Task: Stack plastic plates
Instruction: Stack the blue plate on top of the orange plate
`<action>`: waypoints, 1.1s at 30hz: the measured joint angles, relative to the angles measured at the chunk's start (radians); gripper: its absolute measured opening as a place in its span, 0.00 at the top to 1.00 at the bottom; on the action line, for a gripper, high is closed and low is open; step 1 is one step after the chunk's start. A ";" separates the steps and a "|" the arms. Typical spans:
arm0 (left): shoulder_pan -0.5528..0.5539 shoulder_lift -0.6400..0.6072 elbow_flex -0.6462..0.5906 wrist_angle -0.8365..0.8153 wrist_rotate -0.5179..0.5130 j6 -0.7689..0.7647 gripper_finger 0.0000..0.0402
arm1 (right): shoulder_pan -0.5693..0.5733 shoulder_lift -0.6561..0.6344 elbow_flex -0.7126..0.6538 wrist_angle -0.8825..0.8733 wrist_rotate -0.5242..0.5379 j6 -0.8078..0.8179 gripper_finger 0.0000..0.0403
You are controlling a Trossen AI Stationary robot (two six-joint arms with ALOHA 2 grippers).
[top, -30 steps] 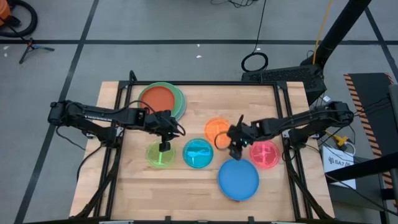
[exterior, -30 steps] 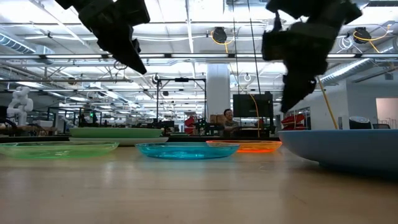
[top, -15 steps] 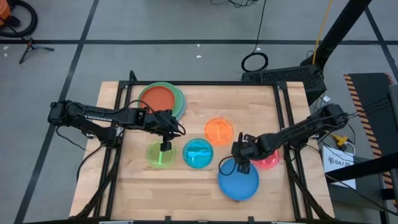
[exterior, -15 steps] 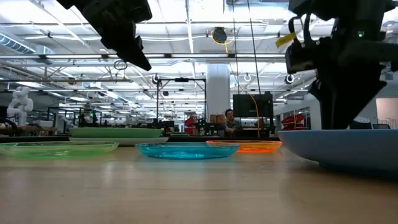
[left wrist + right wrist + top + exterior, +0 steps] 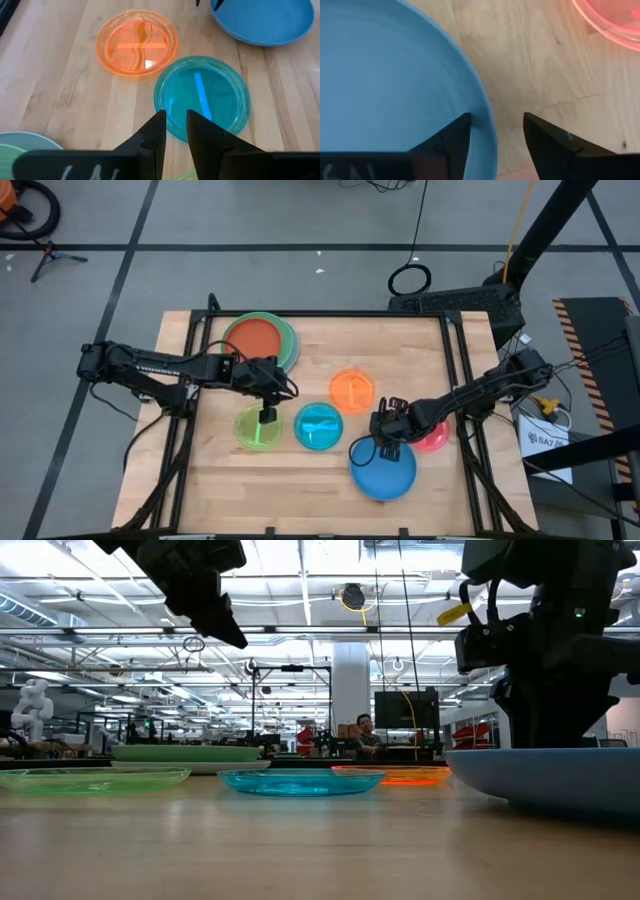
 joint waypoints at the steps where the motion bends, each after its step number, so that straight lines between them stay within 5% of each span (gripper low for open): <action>1: 0.000 0.000 0.000 0.001 0.000 0.001 0.79 | 0.000 0.001 0.000 0.002 0.000 -0.005 0.58; 14: 0.002 0.000 0.000 0.093 0.000 0.016 0.79 | 0.000 0.003 0.000 0.058 -0.002 -0.018 0.97; 22: 0.002 0.000 0.000 0.182 0.000 -0.020 0.79 | 0.001 -0.057 0.000 0.036 0.038 -0.070 0.98; 27: -0.003 0.000 0.000 0.264 0.000 -0.095 0.79 | 0.003 -0.157 0.000 0.032 0.203 -0.144 0.99; 33: -0.010 0.000 0.000 0.325 0.000 -0.145 0.79 | 0.021 -0.234 -0.001 0.111 0.607 -0.314 0.99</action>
